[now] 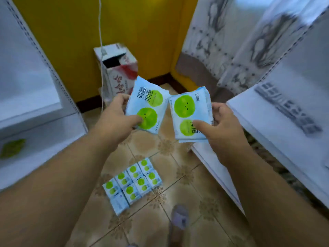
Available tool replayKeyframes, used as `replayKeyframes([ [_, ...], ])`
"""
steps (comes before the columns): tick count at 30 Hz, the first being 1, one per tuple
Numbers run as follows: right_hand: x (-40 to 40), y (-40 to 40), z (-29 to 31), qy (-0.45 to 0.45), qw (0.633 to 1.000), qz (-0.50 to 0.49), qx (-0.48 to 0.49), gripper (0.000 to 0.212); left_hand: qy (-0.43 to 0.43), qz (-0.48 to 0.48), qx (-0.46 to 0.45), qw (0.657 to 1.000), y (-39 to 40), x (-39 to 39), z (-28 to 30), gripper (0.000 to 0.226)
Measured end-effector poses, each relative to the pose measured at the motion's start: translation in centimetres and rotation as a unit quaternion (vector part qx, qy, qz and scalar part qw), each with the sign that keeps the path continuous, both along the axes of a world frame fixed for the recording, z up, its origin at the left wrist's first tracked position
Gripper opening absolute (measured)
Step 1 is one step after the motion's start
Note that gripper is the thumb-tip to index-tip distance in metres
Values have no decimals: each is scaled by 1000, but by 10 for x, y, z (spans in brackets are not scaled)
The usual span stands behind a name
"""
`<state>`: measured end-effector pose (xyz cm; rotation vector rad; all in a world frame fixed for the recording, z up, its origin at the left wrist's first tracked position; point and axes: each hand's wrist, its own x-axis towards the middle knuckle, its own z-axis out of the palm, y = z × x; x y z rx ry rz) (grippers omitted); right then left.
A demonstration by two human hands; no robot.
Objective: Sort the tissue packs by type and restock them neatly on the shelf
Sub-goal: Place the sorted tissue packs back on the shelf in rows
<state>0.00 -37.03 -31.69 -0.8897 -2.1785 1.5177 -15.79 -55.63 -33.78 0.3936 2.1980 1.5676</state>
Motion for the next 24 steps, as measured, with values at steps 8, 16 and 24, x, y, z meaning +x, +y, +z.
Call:
replayKeyframes([
  [8, 139, 48, 190, -44, 969, -91, 228, 43, 288, -252, -82, 920, 91, 75, 198, 39],
  [16, 264, 131, 301, -21, 921, -187, 341, 44, 439, -381, -56, 812, 225, 174, 340, 48],
  [24, 309, 241, 341, -56, 893, -231, 383, 36, 486, -405, -33, 773, 362, 217, 383, 50],
])
